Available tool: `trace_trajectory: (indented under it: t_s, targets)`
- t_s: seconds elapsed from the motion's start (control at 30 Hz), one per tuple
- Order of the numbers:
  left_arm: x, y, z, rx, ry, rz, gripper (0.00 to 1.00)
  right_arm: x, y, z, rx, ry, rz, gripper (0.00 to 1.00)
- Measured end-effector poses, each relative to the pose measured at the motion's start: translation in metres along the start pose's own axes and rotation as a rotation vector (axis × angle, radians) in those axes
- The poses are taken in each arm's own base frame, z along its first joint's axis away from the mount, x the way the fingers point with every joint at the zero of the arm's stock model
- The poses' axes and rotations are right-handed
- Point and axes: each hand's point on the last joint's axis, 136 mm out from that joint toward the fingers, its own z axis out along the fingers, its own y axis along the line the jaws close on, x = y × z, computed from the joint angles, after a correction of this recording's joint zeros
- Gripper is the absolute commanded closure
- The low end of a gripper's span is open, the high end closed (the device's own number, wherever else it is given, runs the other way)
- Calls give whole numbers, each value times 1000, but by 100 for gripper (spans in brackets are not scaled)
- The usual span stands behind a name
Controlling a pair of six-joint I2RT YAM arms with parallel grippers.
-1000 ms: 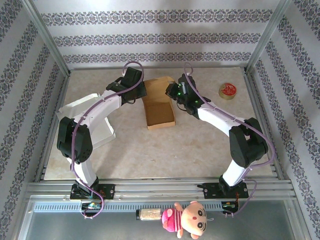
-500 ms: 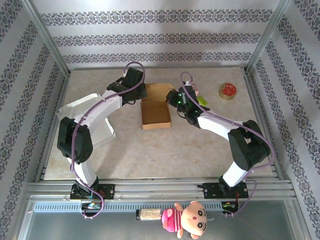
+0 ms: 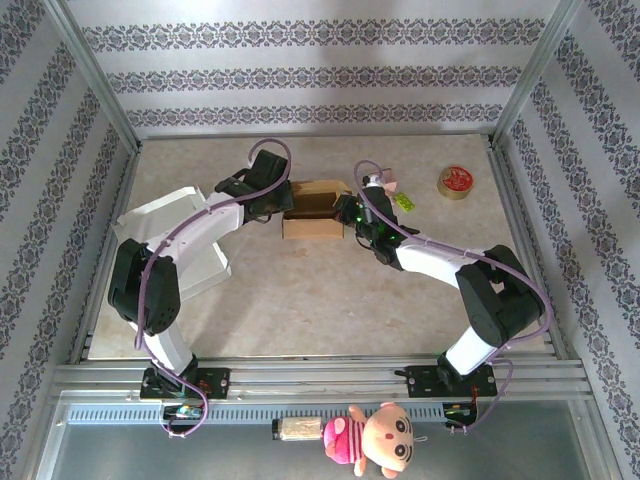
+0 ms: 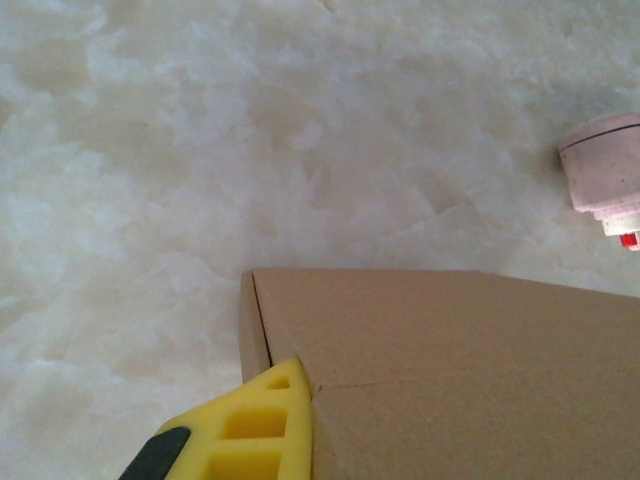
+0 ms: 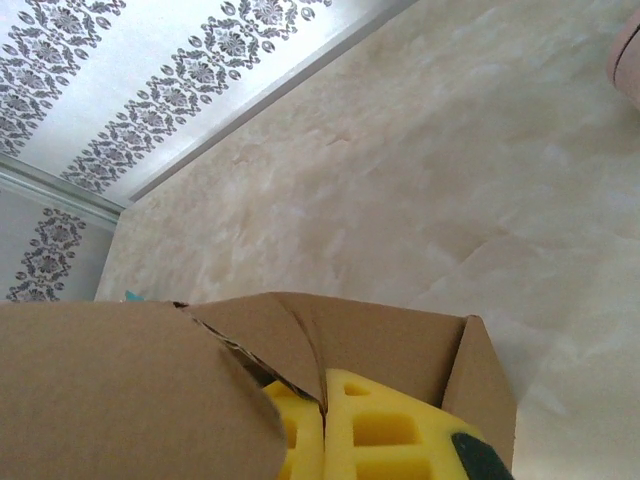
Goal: Fold the paper box
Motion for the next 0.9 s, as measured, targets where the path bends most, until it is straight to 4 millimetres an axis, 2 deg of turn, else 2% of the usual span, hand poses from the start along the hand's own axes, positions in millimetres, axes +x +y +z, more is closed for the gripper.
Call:
trace_trajectory:
  t_s: [0.1,0.27,0.37,0.53,0.67,0.73,0.83,0.9]
  targets:
    - [2,0,-2,4,-2,-2,96,2,1,-2,-3,3,-16,96]
    - [3,-5,-10,35,0,-15,82,4,-2,-7,16,16,-36,81]
    - [4,-11,-21,62,-7,-24,75,10,-11,-14,53,39,-56,74]
    - [16,-14,-35,90,-8,-24,71,20,-27,-28,95,67,-93,66]
    - [31,-9,-33,80,10,-31,63,31,-41,-39,135,94,-123,60]
    - [39,-4,-31,61,19,-40,59,40,-55,-45,173,122,-144,56]
    - [48,-1,-32,49,21,-38,57,52,-70,-53,212,162,-167,51]
    - [54,-3,-35,54,20,-32,57,54,-71,-58,210,173,-178,48]
